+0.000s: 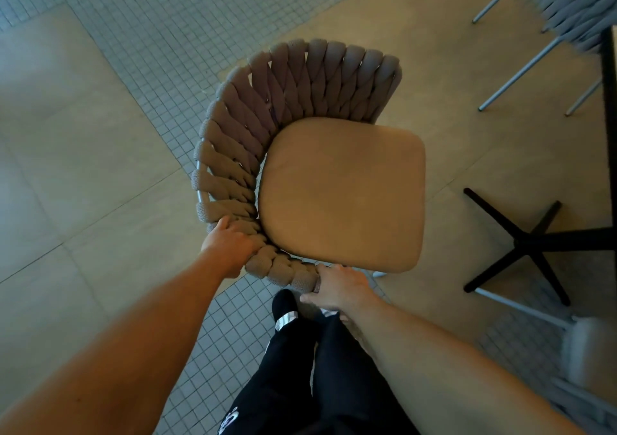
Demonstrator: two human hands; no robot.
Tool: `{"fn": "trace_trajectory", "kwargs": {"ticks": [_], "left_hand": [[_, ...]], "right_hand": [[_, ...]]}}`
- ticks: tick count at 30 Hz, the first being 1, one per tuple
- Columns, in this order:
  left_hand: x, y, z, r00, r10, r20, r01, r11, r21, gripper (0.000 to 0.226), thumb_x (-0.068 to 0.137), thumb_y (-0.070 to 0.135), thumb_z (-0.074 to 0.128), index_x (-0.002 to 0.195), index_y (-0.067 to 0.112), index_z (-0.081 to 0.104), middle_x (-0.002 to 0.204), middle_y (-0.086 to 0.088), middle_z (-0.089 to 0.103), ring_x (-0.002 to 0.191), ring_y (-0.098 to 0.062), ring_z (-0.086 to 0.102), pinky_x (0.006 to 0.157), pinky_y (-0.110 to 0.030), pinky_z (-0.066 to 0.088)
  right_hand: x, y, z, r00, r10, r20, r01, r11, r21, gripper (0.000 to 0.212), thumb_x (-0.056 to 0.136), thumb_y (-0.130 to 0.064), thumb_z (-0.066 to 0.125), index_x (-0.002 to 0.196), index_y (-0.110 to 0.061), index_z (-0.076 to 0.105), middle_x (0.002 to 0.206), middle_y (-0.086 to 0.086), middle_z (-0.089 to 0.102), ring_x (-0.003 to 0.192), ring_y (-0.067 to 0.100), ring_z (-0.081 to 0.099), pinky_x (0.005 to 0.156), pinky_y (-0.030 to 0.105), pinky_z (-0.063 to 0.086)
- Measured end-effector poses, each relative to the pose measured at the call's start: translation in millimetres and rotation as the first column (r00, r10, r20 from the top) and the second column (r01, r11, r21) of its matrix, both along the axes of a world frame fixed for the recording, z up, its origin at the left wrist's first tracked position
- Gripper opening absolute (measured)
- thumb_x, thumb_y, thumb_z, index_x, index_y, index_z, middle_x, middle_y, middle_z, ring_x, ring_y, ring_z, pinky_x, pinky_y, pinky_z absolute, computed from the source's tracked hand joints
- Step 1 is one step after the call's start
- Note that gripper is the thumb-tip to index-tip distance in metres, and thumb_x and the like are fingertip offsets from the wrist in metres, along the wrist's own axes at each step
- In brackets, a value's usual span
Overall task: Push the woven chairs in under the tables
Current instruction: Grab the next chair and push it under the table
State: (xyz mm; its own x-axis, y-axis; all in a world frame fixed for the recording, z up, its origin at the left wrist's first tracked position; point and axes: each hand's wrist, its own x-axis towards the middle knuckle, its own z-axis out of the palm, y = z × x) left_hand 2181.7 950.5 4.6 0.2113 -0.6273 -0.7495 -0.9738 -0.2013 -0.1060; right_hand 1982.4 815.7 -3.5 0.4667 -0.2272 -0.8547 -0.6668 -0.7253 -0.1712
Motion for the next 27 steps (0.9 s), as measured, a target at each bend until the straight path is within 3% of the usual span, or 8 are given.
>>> {"fn": "trace_trajectory", "kwargs": {"ticks": [6,10,12,15,18,20,24,27], "left_hand": [[7,-16,7,0.963,0.171,-0.207,-0.175,0.985,0.001,0.07,0.078,0.057,0.052,0.146,0.047,0.041,0.147,0.011,0.049,0.137,-0.02,0.043,0.113,-0.049,0.03],[12,-11,21,0.884,0.403,-0.237,-0.43,0.9,-0.074,0.052,0.082,0.062,0.04,0.13,0.047,0.053,0.126,0.006,0.065,0.113,-0.024,0.06,0.096,-0.047,0.051],[15,-3,26,0.851,0.462,-0.249,-0.499,0.86,-0.11,0.058,0.078,0.069,0.029,0.12,0.043,0.058,0.114,0.002,0.068,0.107,-0.025,0.06,0.09,-0.047,0.054],[20,3,42,0.843,0.48,-0.242,-0.525,0.832,-0.179,0.075,0.071,0.068,0.019,0.126,0.033,0.057,0.121,-0.002,0.063,0.118,-0.028,0.056,0.095,-0.048,0.051],[29,3,66,0.833,0.489,-0.258,-0.542,0.814,-0.209,0.06,0.088,0.064,0.037,0.137,0.034,0.053,0.14,0.001,0.055,0.13,-0.029,0.049,0.105,-0.047,0.044],[39,7,72,0.85,0.465,-0.247,-0.517,0.828,-0.219,0.059,0.093,0.061,0.047,0.144,0.032,0.048,0.145,-0.003,0.051,0.135,-0.03,0.044,0.109,-0.046,0.04],[71,22,73,0.889,0.409,-0.207,-0.45,0.864,-0.225,0.073,0.095,0.066,0.046,0.156,0.027,0.032,0.156,-0.007,0.04,0.144,-0.031,0.034,0.116,-0.046,0.033],[101,35,70,0.916,0.336,-0.217,-0.383,0.894,-0.232,0.073,0.091,0.071,0.046,0.153,0.033,0.034,0.156,-0.005,0.039,0.143,-0.03,0.036,0.116,-0.046,0.034]], "right_hand": [[9,-20,22,0.999,-0.045,0.014,0.044,0.999,0.013,0.098,0.08,-0.079,0.061,0.154,-0.022,0.034,0.152,0.007,0.045,0.139,0.032,0.042,0.108,0.047,0.041],[21,-31,36,0.999,-0.038,0.037,0.037,0.999,0.013,0.098,0.079,-0.082,0.059,0.152,-0.021,0.035,0.152,0.007,0.045,0.139,0.033,0.039,0.11,0.049,0.039],[28,-31,41,0.999,-0.025,0.048,0.025,1.0,0.002,0.1,0.08,-0.082,0.057,0.155,-0.021,0.031,0.155,0.008,0.04,0.142,0.034,0.035,0.113,0.051,0.035],[39,-24,49,0.998,-0.032,0.051,0.032,0.999,-0.001,0.104,0.082,-0.081,0.056,0.159,-0.02,0.024,0.161,0.007,0.031,0.148,0.034,0.026,0.118,0.054,0.027],[51,-15,55,0.997,-0.044,0.07,0.044,0.999,0.003,0.105,0.082,-0.081,0.056,0.16,-0.02,0.022,0.162,0.007,0.028,0.149,0.034,0.023,0.119,0.054,0.025],[63,-8,59,0.995,-0.05,0.083,0.05,0.999,0.0,0.104,0.082,-0.081,0.056,0.16,-0.021,0.021,0.163,0.007,0.026,0.15,0.034,0.022,0.119,0.054,0.025],[97,16,64,0.991,-0.087,0.097,0.088,0.996,-0.006,0.103,0.083,-0.08,0.056,0.16,-0.021,0.02,0.165,0.01,0.023,0.15,0.035,0.022,0.12,0.054,0.023],[120,41,62,0.982,-0.163,0.098,0.166,0.986,-0.017,0.102,0.081,-0.083,0.055,0.158,-0.022,0.025,0.162,0.011,0.028,0.147,0.036,0.028,0.117,0.053,0.026]]}}
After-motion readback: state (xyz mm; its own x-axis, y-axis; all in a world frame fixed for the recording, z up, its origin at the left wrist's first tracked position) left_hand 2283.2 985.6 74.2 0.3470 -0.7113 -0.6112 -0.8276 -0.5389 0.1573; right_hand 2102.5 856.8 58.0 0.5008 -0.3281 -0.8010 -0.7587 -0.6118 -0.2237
